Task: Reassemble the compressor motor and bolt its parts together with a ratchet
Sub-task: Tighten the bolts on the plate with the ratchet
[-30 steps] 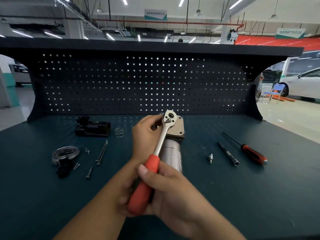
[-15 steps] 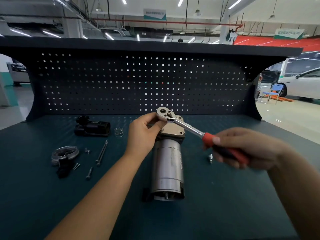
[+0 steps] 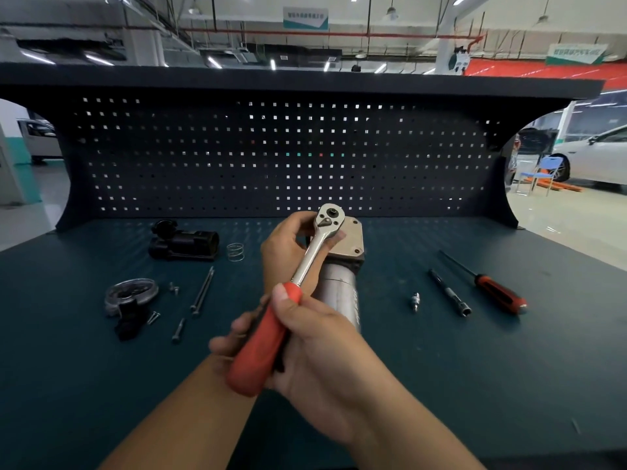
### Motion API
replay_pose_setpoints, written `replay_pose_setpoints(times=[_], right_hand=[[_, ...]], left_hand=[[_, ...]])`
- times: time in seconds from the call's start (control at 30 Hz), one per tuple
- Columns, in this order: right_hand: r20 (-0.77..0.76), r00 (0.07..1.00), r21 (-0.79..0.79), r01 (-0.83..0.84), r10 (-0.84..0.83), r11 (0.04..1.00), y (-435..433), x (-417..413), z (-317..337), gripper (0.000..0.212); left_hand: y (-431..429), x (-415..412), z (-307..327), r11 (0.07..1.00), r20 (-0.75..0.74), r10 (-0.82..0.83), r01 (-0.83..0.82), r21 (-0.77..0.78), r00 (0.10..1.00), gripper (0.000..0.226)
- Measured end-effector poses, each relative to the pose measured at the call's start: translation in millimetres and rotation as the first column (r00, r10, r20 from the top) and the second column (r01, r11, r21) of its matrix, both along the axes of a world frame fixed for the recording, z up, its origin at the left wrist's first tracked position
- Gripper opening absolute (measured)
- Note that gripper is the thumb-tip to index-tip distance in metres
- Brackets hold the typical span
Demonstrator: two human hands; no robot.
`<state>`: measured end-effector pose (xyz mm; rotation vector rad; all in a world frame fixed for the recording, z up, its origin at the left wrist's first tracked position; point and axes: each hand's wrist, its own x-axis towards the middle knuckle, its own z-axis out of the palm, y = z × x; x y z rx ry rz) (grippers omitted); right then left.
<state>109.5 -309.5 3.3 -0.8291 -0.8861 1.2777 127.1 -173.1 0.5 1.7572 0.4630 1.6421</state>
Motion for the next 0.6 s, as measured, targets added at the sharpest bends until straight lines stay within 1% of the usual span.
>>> replay_pose_setpoints(times=[0.03,0.1,0.13,0.2,0.27,0.3,0.37,0.43,0.5,0.57,0.6], right_hand=[[-0.017,0.999,-0.004,-0.033,0.033,0.999,-4,5,0,0.019],[-0.049,0.996,-0.026,-0.081,0.080,0.996,-13,17,4,0.022],[-0.012,0.996,-0.056,-0.084,0.084,0.995,-19,31,7,0.024],[0.164,0.984,-0.113,-0.055,0.073,0.992,-29,67,17,0.030],[0.361,0.932,-0.159,0.020,0.039,0.987,-34,105,31,0.035],[0.436,0.900,-0.168,0.055,0.024,0.984,-35,122,38,0.036],[0.519,0.855,-0.170,0.100,0.003,0.980,-36,146,52,0.034],[0.529,0.849,-0.163,0.102,0.000,0.981,-36,155,59,0.034],[0.493,0.870,-0.136,0.050,0.024,0.989,-34,148,55,0.034],[0.419,0.907,-0.114,0.001,0.048,0.993,-32,127,45,0.033],[0.357,0.932,-0.111,-0.023,0.061,0.994,-32,111,39,0.030]], left_hand=[[1,-1,2,1.000,-0.017,-0.007,0.007,-0.006,1.000,0.027],[4,-1,6,0.999,-0.048,-0.037,0.035,-0.041,0.998,0.021],[6,-3,8,0.998,-0.057,-0.051,0.048,-0.050,0.997,0.018],[10,-7,11,0.993,-0.071,-0.113,0.110,-0.050,0.991,0.021],[14,-13,16,0.978,-0.100,-0.203,0.198,-0.065,0.974,0.027],[15,-15,18,0.971,-0.125,-0.235,0.229,-0.066,0.964,0.028],[18,-17,22,0.965,-0.179,-0.262,0.255,-0.062,0.948,0.028],[18,-18,25,0.963,-0.200,-0.270,0.262,-0.066,0.942,0.027],[17,-18,24,0.966,-0.198,-0.259,0.251,-0.066,0.945,0.027],[16,-18,19,0.972,-0.194,-0.236,0.230,-0.054,0.952,0.026],[15,-17,16,0.977,-0.188,-0.213,0.209,-0.042,0.959,0.027]])
